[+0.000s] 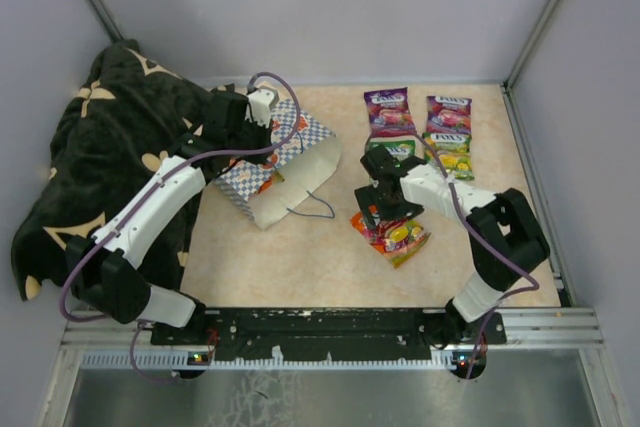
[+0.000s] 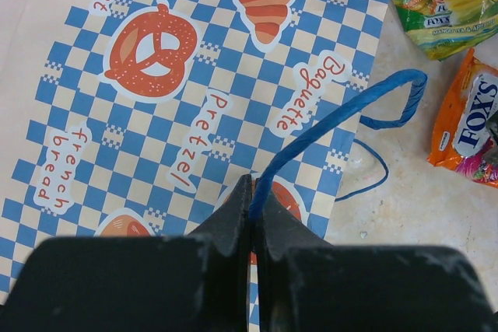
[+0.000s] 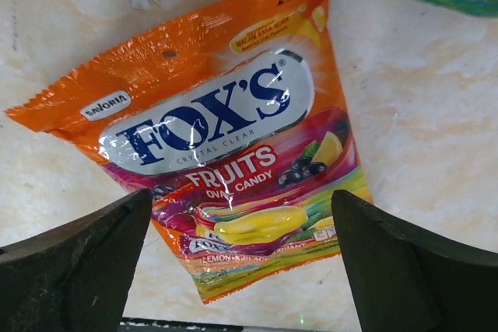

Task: Take the snacks out of the paper bag
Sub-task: Adjust the snack at the center of the board.

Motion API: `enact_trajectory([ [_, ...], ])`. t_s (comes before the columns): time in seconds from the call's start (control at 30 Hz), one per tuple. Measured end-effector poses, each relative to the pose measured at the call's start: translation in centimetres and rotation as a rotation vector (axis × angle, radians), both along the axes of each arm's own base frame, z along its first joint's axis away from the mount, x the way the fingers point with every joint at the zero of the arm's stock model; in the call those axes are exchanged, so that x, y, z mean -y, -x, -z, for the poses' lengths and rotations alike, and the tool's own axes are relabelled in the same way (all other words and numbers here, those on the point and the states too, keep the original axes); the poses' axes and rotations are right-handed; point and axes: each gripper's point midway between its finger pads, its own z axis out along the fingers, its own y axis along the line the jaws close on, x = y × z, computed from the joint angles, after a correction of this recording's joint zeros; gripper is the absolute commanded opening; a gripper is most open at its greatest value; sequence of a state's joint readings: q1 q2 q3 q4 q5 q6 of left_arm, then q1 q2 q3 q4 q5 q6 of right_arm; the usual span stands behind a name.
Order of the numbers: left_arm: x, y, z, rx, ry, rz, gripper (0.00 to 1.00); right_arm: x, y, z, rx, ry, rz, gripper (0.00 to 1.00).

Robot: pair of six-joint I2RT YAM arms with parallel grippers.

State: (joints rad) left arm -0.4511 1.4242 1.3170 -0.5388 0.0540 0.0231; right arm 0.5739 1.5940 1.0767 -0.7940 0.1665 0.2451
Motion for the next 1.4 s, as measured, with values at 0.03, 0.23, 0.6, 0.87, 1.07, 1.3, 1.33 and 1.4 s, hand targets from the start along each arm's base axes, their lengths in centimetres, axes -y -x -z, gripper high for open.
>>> enact_trajectory([
  [0.03,0.0,0.0,0.0,0.001,0.000,0.000,0.04,0.0,0.3,0.7,-0.021,0.001,-0.012,0.99],
  [0.23,0.0,0.0,0.0,0.001,-0.001,-0.001,0.04,0.8,1.1,2.5,-0.045,0.019,0.067,0.99],
  [0.6,-0.2,-0.1,0.0,0.001,-0.002,-0.001,0.04,7.3,2.3,2.9,0.002,-0.032,0.462,0.99],
  [0.87,0.0,0.0,0.0,-0.001,0.002,0.005,0.04,13.5,1.5,1.3,0.091,0.016,0.701,0.99],
  [1.07,0.1,0.0,0.0,-0.002,0.005,0.010,0.04,15.8,1.1,0.8,0.125,0.012,0.797,0.99],
  [1.3,0.2,0.1,0.0,-0.004,0.010,0.015,0.04,13.6,0.5,-1.2,0.195,-0.035,0.711,0.99],
  [1.33,0.2,0.1,0.0,-0.005,0.011,0.017,0.04,12.6,0.3,-1.6,0.202,-0.048,0.673,0.99],
  [1.4,0.2,0.1,0.0,-0.005,0.012,0.019,0.05,11.0,0.1,-1.7,0.202,-0.071,0.621,0.96],
])
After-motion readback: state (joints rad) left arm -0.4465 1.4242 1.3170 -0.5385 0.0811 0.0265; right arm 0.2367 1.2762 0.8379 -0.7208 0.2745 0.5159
